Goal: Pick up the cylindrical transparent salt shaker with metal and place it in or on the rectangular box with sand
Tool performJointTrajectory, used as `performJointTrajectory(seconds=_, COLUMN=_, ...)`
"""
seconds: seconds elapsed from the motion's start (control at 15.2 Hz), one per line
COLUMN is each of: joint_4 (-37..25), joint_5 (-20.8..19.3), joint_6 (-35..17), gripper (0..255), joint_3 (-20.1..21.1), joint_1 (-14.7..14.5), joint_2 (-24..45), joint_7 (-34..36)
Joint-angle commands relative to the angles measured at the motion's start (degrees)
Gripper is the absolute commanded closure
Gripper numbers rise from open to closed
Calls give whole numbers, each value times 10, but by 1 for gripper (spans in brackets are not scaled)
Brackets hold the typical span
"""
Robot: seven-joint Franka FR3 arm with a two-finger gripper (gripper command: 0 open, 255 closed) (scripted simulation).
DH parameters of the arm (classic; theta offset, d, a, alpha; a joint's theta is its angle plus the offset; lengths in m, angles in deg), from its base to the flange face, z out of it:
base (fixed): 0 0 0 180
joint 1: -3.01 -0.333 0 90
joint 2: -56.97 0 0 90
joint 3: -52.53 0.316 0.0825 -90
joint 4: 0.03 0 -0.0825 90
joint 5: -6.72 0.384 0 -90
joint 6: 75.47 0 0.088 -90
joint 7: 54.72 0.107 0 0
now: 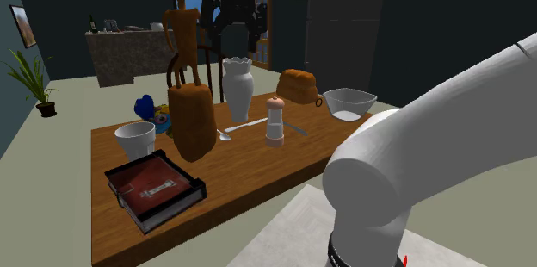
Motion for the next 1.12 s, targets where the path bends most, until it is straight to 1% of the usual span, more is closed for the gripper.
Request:
performJointTrajectory(seconds=0.0, joint_4=0, joint_5=0, joint_6=0, gripper=0, joint_3=0, joint_1=0, joint_2=0, joint_7=0)
performJointTrajectory(seconds=0.53, joint_4=23, joint_5=-42, joint_6=-99, gripper=0, joint_3=-65, joint_1=33, joint_2=82, joint_7=-51)
performJointTrajectory(seconds=1.06, joint_4=6, joint_5=-63, joint_6=-195, gripper=0, joint_3=-132, joint_1=59, joint_2=196, joint_7=-102)
